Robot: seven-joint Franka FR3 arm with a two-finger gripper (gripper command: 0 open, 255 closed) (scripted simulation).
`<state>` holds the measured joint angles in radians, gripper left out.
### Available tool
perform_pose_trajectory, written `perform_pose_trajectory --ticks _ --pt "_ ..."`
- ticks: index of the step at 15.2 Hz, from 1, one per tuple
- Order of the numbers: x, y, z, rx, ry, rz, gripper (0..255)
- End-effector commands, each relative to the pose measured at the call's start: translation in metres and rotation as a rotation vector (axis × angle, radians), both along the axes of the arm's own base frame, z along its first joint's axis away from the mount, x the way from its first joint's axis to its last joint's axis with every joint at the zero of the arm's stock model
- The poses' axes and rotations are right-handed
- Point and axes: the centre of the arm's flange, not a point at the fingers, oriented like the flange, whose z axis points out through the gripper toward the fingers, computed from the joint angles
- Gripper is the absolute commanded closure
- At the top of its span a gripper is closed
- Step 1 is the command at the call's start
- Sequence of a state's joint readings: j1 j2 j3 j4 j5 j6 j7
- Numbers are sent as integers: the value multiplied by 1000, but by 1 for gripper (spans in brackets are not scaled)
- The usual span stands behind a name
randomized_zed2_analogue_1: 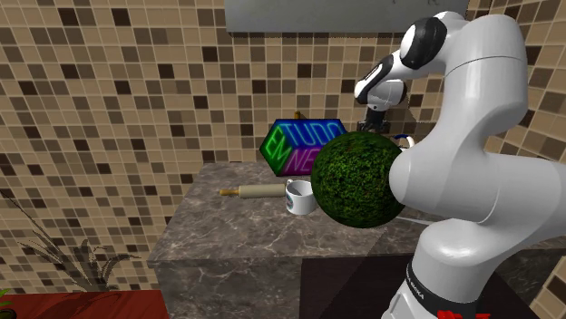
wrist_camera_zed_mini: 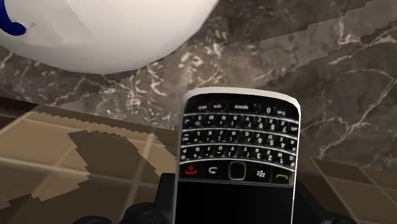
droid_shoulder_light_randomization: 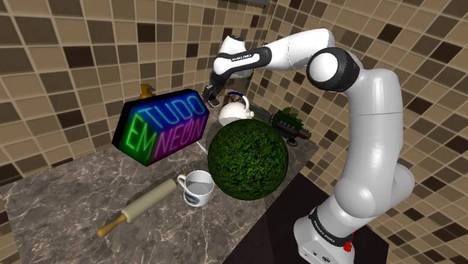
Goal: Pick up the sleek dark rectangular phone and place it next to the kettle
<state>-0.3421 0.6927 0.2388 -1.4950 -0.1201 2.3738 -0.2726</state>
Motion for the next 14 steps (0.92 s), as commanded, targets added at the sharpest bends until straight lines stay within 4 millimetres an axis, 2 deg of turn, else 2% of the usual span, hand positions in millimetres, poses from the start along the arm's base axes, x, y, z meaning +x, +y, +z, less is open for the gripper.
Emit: perform_pose_trajectory --ticks 1,14 --pt "0 0 -10 0 0 0 255" --pt "0 0 -79 0 0 0 255"
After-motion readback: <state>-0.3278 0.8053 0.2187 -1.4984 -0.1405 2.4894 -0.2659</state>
